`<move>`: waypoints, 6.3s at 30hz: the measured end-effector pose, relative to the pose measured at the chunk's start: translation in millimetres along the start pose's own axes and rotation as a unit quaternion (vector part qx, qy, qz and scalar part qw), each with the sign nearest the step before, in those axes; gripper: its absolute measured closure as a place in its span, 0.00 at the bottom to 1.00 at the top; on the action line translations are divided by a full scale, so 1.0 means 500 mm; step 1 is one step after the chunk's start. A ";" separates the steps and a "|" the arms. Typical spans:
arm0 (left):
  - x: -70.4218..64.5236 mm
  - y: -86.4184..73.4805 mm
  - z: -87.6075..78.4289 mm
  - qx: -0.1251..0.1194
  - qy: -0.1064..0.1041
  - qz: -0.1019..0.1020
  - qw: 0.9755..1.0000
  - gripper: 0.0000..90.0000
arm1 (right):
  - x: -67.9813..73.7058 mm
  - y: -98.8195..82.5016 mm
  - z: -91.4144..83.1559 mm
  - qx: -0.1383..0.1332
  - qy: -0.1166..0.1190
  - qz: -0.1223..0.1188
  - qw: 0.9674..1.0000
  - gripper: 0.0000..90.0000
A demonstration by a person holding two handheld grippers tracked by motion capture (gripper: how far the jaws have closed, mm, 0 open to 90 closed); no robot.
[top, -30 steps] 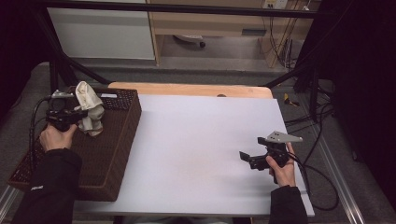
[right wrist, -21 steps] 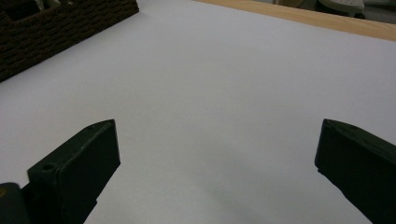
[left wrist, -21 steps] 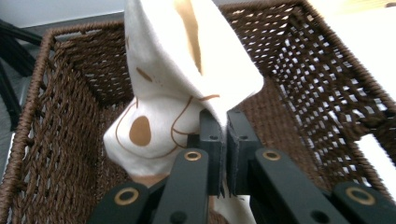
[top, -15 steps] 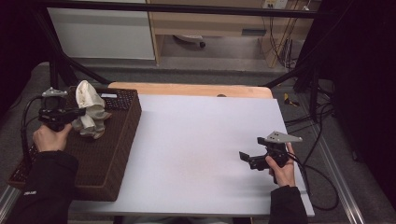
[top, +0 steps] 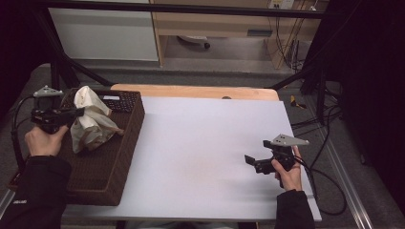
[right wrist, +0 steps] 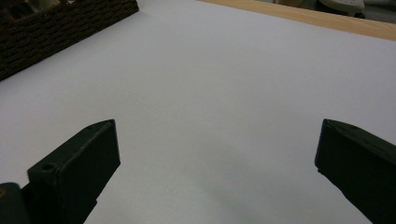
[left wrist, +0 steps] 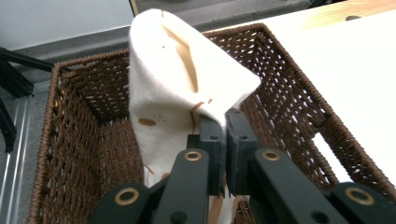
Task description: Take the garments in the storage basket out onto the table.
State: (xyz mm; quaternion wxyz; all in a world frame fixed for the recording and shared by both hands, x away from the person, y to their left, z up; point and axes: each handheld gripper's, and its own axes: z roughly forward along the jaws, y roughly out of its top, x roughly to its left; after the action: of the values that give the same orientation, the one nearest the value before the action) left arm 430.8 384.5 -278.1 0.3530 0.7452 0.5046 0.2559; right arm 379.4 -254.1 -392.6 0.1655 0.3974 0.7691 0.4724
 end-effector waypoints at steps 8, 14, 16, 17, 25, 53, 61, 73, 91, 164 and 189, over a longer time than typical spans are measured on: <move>-0.011 0.010 -0.026 -0.008 -0.005 0.013 1.000 0.96 | 0.001 0.000 0.001 0.000 0.000 -0.001 1.000 0.01; -0.015 0.019 -0.045 -0.013 -0.010 0.019 1.000 0.96 | 0.001 0.000 0.001 0.000 0.000 -0.001 1.000 0.01; -0.016 0.022 -0.052 -0.015 -0.014 0.020 1.000 0.96 | 0.001 0.000 0.001 0.001 0.000 -0.001 1.000 0.01; -0.016 0.023 -0.055 -0.015 -0.014 0.021 1.000 0.96 | 0.001 0.000 0.001 0.000 0.000 -0.001 1.000 0.01; -0.021 0.030 -0.079 -0.018 -0.020 0.030 0.999 0.96 | 0.002 0.001 0.000 0.000 0.001 0.000 1.000 0.01; -0.037 0.071 -0.155 -0.022 -0.046 0.049 0.997 0.96 | 0.003 0.000 0.003 0.004 0.001 -0.003 1.000 0.01; -0.048 0.086 -0.169 -0.022 -0.050 0.058 0.997 0.96 | 0.003 0.000 0.004 0.005 0.002 -0.003 1.000 0.01; -0.063 0.109 -0.186 -0.028 -0.056 0.068 0.996 0.96 | 0.004 -0.001 0.005 0.007 0.003 -0.003 1.000 0.01; -0.100 0.144 -0.210 -0.034 -0.072 0.085 0.993 0.96 | 0.005 -0.001 0.007 0.009 0.003 -0.002 1.000 0.01; -0.337 0.240 -0.118 -0.027 -0.194 0.160 0.967 0.96 | 0.004 -0.001 0.004 0.009 0.001 -0.004 1.000 0.01; -0.417 0.220 -0.028 -0.002 -0.236 0.170 0.957 0.96 | 0.003 -0.001 0.003 0.008 0.001 -0.004 1.000 0.01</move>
State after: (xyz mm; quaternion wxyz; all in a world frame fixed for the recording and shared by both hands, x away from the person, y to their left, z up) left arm 408.2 167.0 -188.7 0.4145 0.8586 0.2721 0.1303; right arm 379.0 -252.4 -393.6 0.1632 0.3949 0.7747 0.4661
